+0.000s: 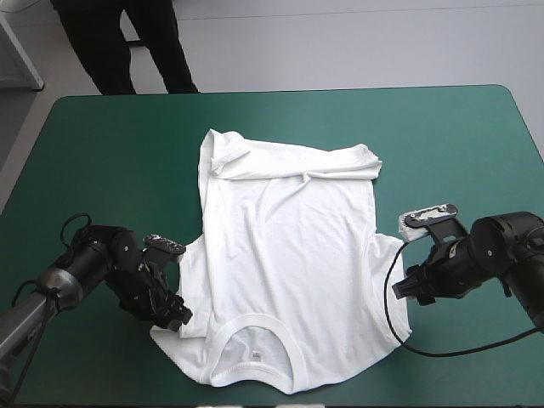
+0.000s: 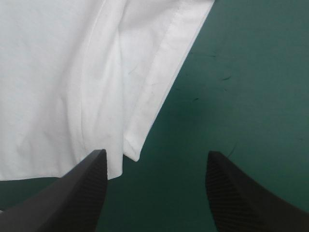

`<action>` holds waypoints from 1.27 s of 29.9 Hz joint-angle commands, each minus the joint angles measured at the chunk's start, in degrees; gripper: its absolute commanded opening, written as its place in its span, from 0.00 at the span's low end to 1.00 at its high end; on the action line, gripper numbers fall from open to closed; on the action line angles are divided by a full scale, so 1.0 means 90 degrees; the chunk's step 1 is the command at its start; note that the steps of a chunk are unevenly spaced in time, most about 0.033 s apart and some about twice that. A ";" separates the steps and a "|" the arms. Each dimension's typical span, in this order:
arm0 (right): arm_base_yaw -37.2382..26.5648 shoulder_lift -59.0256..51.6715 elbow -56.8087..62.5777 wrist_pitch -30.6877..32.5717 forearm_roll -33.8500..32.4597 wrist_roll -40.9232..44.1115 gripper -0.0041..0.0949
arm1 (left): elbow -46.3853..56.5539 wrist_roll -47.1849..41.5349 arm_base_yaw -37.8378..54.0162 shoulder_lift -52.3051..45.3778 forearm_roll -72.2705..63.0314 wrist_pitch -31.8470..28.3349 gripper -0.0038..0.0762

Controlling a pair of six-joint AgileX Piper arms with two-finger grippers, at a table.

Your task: Fold the cloth

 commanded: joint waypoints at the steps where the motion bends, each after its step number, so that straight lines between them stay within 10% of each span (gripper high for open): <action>1: 0.0005 -0.0126 -0.0134 -0.0058 -0.0104 0.0055 0.61 | 0.0242 0.0104 -0.0044 -0.0104 -0.0126 -0.0335 0.59; 18: 0.0005 0.0321 0.1047 -0.0421 -0.0031 -0.0068 0.61 | 0.0527 0.0299 -0.0044 -0.0076 -0.0290 -0.0650 0.04; 38: 0.1078 0.1483 0.1047 -0.0966 0.0002 -0.0415 0.60 | 0.0527 0.0699 -0.0044 -0.0076 -0.0803 -0.0642 0.02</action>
